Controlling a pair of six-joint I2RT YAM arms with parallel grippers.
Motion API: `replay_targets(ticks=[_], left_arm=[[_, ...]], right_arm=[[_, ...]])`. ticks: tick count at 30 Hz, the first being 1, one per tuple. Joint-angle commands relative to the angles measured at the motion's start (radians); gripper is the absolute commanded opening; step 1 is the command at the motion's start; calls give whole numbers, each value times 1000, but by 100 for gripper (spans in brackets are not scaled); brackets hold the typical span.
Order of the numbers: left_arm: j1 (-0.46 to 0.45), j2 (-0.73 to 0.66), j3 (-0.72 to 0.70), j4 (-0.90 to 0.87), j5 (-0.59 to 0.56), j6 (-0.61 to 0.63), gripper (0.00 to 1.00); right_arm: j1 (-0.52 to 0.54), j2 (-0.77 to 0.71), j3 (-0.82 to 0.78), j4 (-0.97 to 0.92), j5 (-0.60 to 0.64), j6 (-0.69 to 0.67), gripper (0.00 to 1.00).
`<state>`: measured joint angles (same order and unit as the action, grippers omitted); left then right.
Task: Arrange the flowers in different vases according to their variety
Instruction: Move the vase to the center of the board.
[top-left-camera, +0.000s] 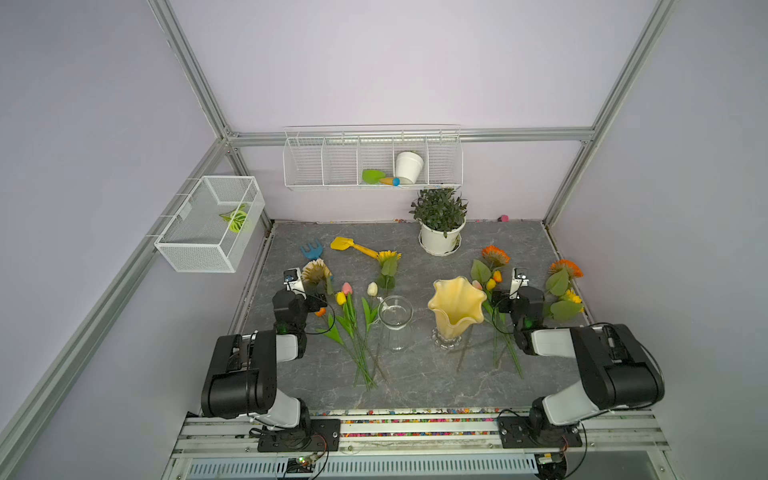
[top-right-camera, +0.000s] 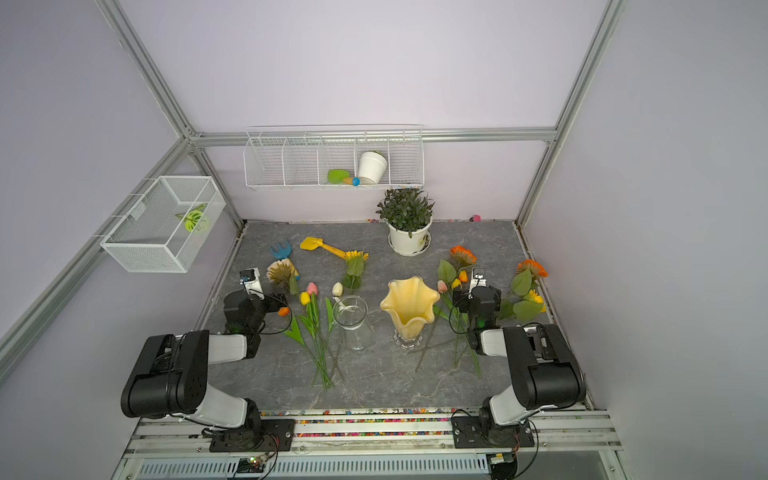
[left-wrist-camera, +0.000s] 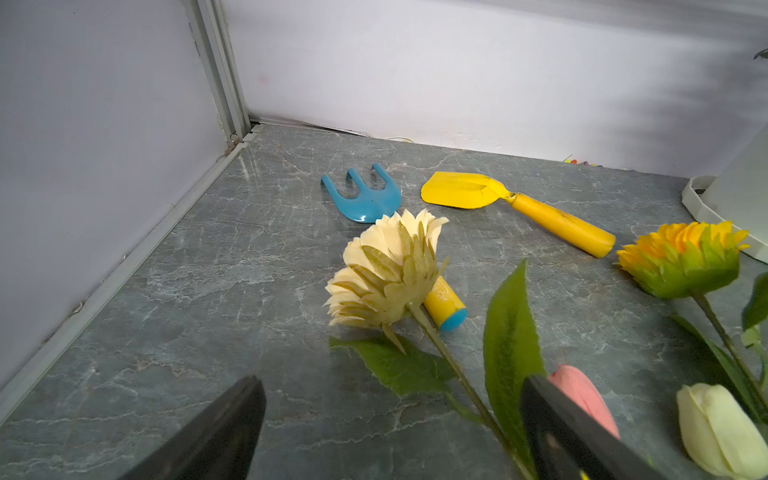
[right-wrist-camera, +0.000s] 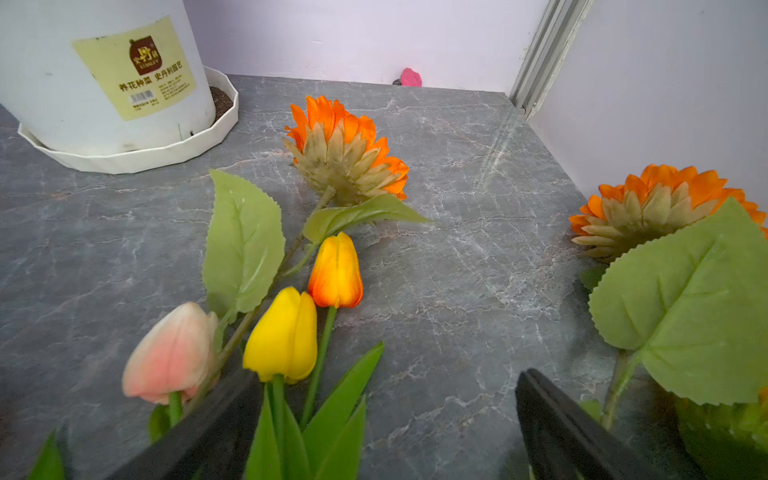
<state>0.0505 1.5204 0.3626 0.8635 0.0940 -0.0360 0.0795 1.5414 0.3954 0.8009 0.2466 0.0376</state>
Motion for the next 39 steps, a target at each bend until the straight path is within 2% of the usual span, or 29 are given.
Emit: replay_targets(ticks=[1,29,32,34,36,39], left_arm=[[6,-9,14,11,-8,-2,100],[6,-10,14,11,-6,-2,100],[6,-38,16,11,-14,4,91],[6,-122,36,-104,-41,-11,90],[5,-194,28,-141,-90,-29,90],[-11,-298,19,-173,-182,-63,90]], right_arm=[[-4,-14,7,16,11,10,99],[-8,-15,9,12,-1,15,98],[-10,-21,7,28,21,22,92],[-9,-84,23,-55,56,33,92],[-10,-178,90,-275,49,31,92],[0,-276,200,-475,77,5,92]])
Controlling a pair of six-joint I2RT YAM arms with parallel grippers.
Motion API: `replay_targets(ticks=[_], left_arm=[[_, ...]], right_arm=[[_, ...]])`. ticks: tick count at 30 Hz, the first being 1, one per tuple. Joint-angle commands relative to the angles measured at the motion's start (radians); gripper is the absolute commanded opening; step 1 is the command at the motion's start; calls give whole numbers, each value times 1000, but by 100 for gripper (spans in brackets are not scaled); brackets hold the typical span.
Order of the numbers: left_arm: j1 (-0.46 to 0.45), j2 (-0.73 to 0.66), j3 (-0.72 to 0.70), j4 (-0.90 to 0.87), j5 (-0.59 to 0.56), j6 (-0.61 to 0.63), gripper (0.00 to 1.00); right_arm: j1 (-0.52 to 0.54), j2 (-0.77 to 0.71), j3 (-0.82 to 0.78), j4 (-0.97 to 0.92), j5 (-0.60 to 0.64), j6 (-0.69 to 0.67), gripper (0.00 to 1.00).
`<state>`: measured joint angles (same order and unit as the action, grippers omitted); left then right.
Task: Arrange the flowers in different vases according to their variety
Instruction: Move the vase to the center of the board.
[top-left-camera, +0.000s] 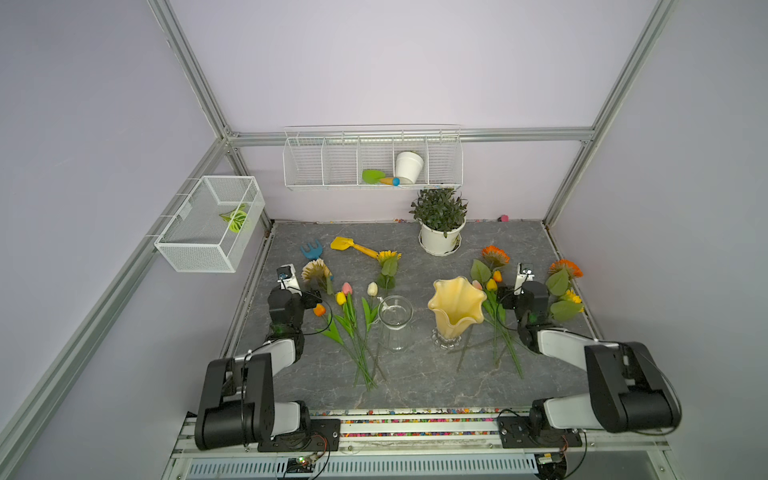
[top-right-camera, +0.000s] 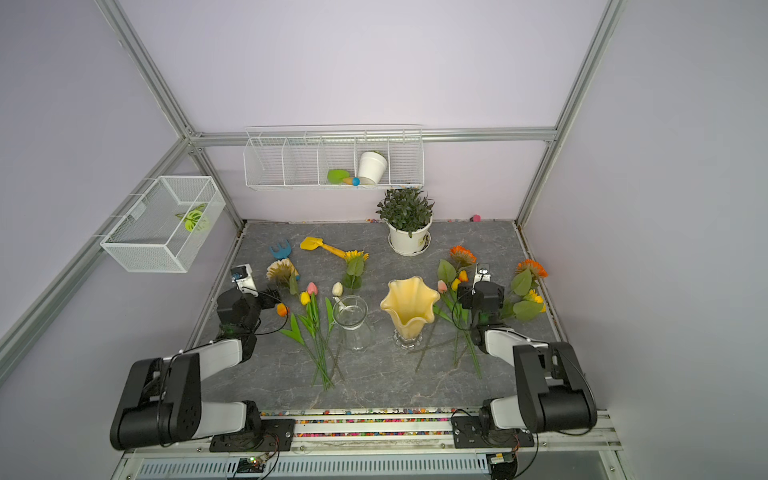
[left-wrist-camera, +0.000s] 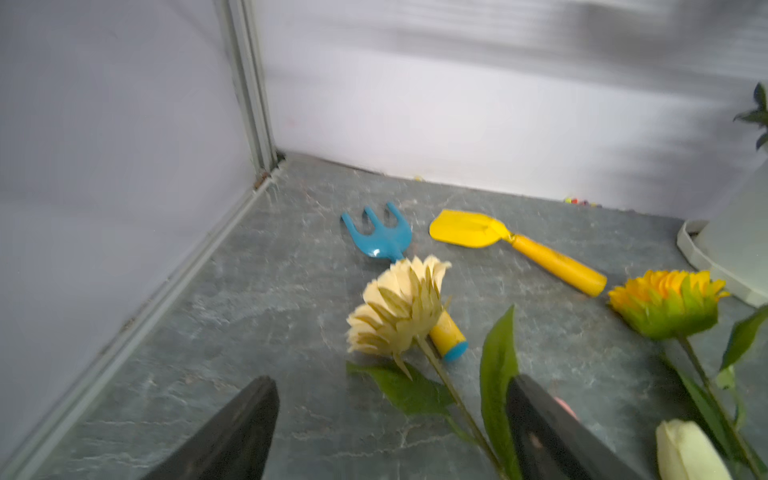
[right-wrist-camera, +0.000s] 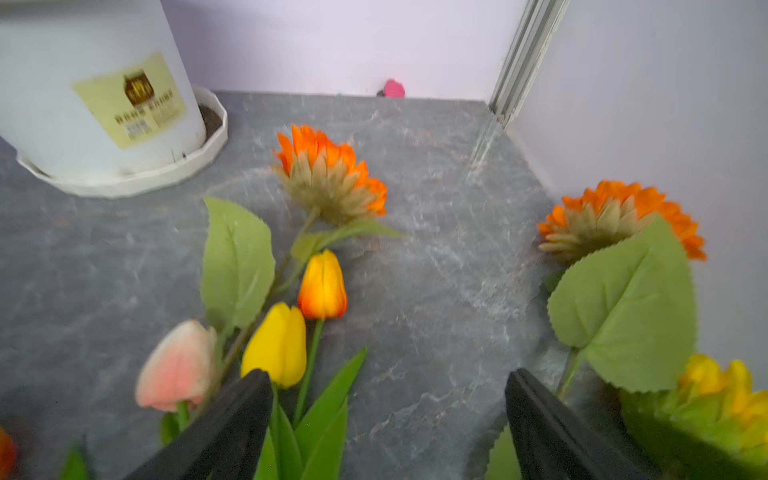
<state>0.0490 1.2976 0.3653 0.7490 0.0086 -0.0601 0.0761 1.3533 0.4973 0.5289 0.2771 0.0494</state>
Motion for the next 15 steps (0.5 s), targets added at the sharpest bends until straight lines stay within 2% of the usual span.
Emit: replay_targets(ticks=[1,4,8,11,15], left_arm=[[-17,-111,22,-73,-116,-52,90],[-54,-202,97,-216,-189,-70,90],[-110,-286,221,-437,-235,-124,93],[-112,-320,351,-614,-123,-204,99],[-119,-279,568,-855,115,-244,100]], right_arm=[[16,-112,137,-273,83,1,92],[45,-171,292,-553,148,42,91],[104,-212,492,-902,132,103,90],[161,-213,633,-1144,69,131,94],[208,-190,791,-1408,-122,158,95]])
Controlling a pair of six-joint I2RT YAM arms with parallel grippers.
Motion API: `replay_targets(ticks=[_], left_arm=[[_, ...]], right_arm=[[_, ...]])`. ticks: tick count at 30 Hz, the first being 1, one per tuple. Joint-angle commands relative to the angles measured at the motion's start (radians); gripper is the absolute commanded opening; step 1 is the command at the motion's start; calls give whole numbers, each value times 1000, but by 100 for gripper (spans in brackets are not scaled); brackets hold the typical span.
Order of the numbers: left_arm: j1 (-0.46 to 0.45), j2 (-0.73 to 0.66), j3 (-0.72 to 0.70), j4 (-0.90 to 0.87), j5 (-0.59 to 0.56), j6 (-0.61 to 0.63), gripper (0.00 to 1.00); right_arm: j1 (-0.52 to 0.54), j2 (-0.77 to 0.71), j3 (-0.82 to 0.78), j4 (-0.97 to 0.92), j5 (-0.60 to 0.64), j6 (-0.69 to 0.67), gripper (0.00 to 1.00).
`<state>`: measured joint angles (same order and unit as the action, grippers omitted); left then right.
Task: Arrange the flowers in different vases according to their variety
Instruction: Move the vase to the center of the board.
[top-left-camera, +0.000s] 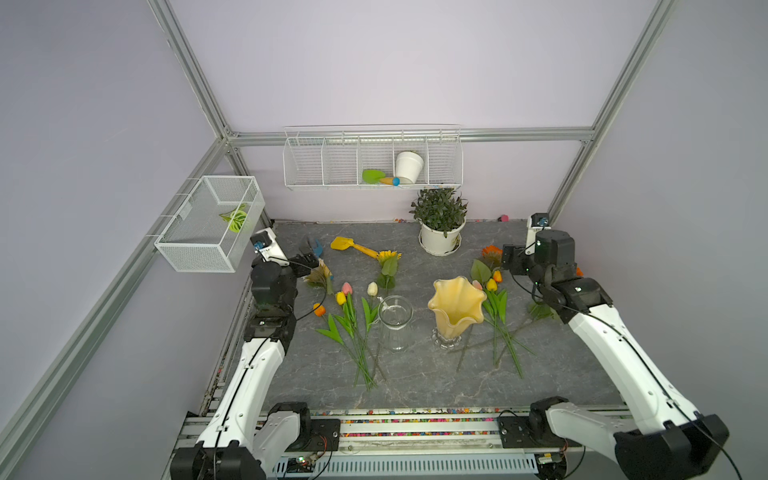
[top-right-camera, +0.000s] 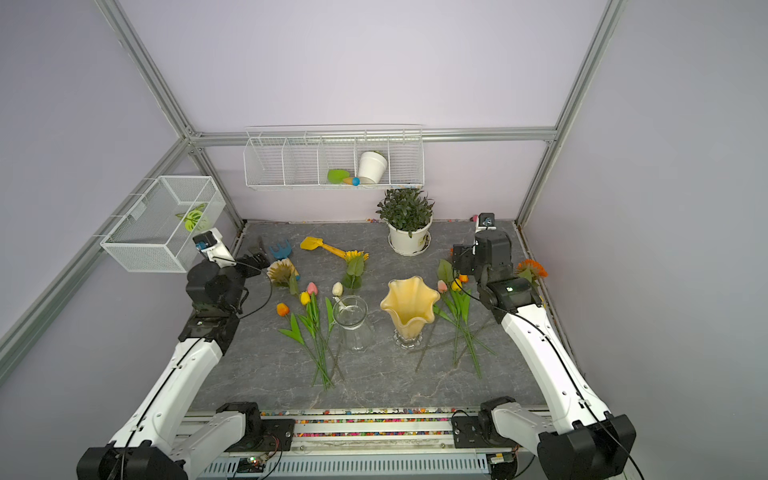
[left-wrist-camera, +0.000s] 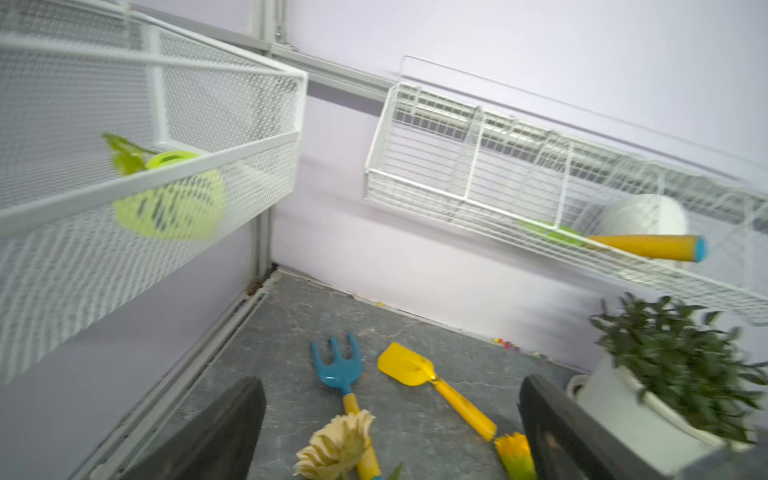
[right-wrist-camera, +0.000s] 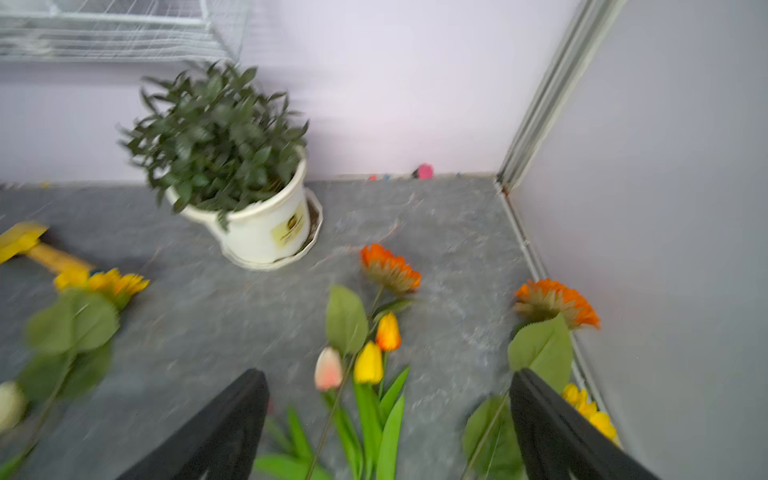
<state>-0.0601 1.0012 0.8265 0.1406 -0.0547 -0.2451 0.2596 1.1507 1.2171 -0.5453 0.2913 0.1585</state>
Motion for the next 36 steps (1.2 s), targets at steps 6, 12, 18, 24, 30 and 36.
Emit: replay_targets(ticks=[6,12,18,24,30,36], left_arm=[[-36,65,300,-543,387,-8,100],[-83,75,364,-708,499,69,100],[-132,104,395,-760,541,119,100],[-161,135,401,-745,526,121,100],[-177,139,399,-723,518,115,100],[-195,161,395,-723,519,113,100]], right_arm=[[84,-12,117,-470,-264,102,95],[102,-11,122,-510,-405,133,95],[110,32,150,-582,-474,121,95],[110,84,183,-592,-485,107,94],[111,130,214,-560,-480,96,95],[112,188,234,-541,-469,75,90]])
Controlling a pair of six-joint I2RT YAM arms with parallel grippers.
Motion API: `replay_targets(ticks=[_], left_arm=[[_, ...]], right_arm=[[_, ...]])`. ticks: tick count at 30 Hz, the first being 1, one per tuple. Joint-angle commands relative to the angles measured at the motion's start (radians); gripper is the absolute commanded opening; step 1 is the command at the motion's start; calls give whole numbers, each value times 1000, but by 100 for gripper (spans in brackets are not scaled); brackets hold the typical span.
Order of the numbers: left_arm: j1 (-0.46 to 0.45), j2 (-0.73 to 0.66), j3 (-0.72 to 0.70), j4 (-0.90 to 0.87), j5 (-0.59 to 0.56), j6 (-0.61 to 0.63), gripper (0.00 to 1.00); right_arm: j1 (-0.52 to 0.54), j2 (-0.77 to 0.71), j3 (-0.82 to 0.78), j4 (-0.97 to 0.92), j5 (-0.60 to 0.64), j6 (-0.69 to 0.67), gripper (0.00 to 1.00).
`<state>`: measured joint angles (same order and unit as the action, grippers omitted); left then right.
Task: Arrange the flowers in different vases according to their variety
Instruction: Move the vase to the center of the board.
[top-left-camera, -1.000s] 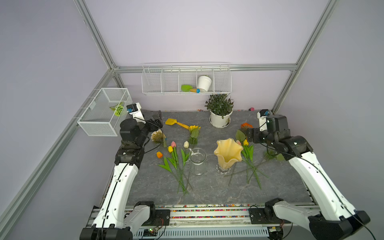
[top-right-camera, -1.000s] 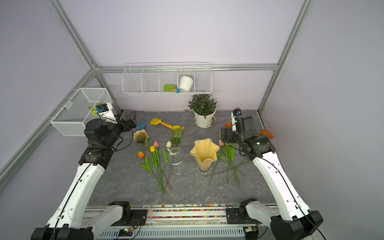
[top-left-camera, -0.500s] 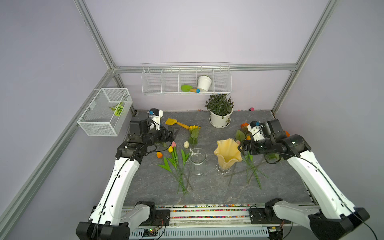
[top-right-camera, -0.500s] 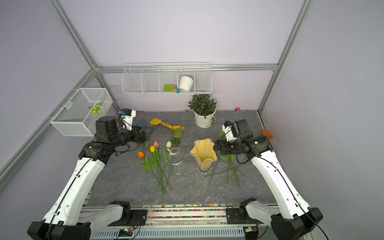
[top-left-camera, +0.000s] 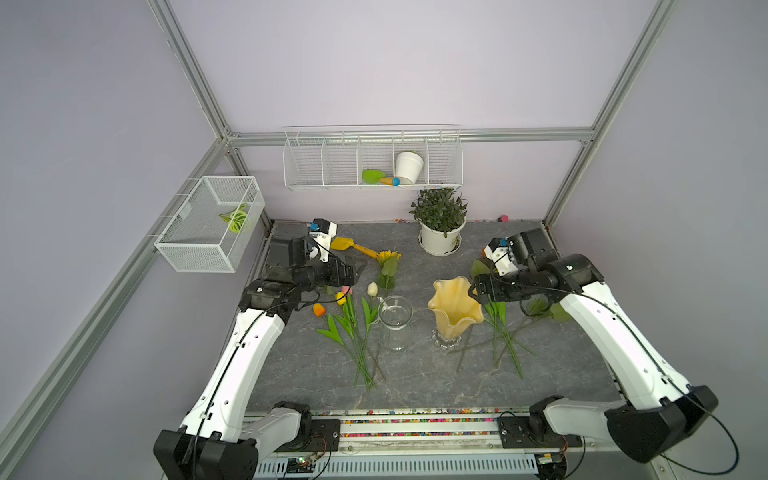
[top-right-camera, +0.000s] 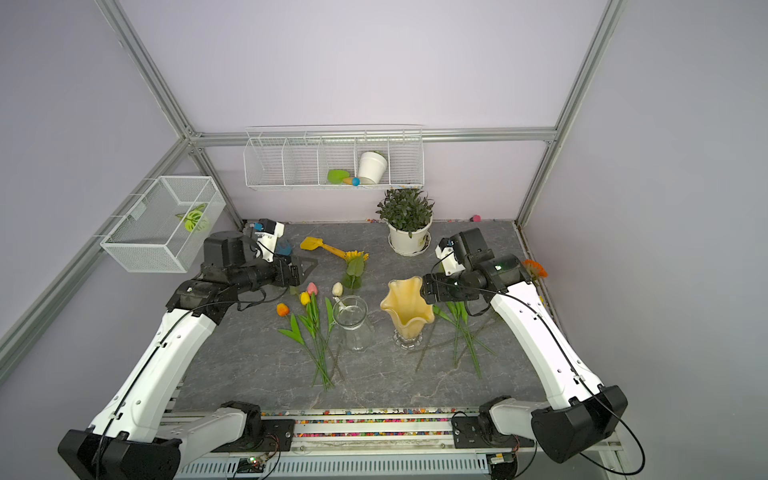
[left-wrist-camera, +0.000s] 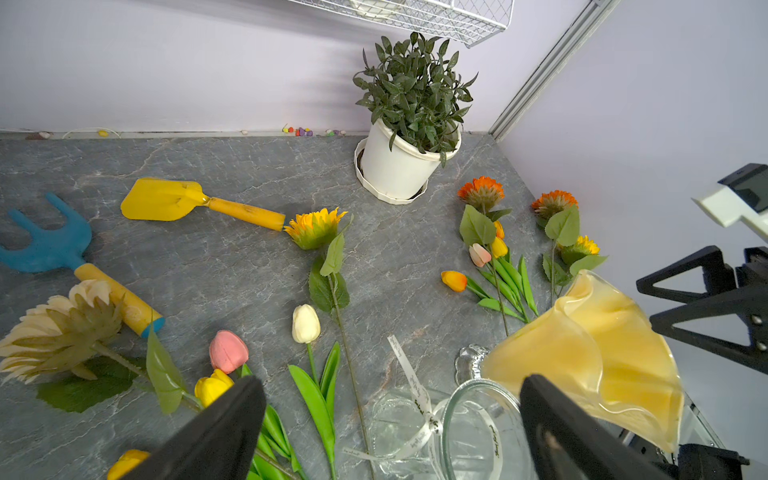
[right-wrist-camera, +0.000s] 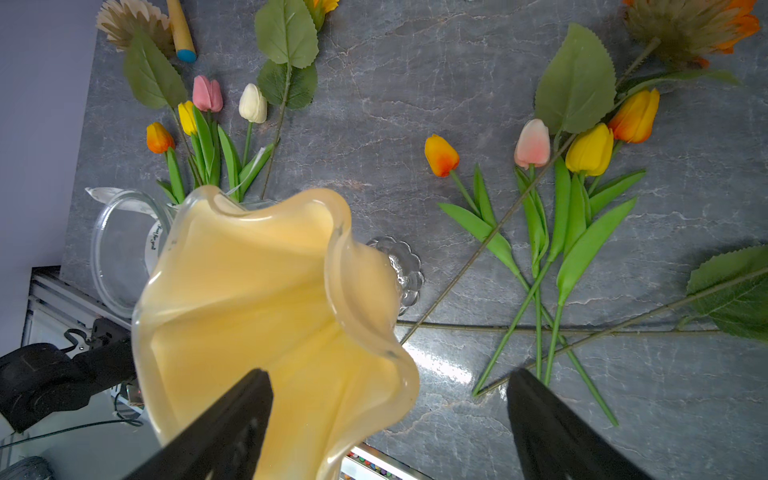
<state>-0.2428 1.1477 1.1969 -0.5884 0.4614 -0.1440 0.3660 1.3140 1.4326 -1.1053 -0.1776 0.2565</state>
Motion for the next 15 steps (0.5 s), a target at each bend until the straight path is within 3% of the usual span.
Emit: replay_targets(ticks=[1,15], left_arm=[[-15,20,24,7,5,12,100],[-81,83,51,-39,7,19,100]], right_arm=[[5,32,19,21,0,-27,89],[5,140,10,110,-62,-68,70]])
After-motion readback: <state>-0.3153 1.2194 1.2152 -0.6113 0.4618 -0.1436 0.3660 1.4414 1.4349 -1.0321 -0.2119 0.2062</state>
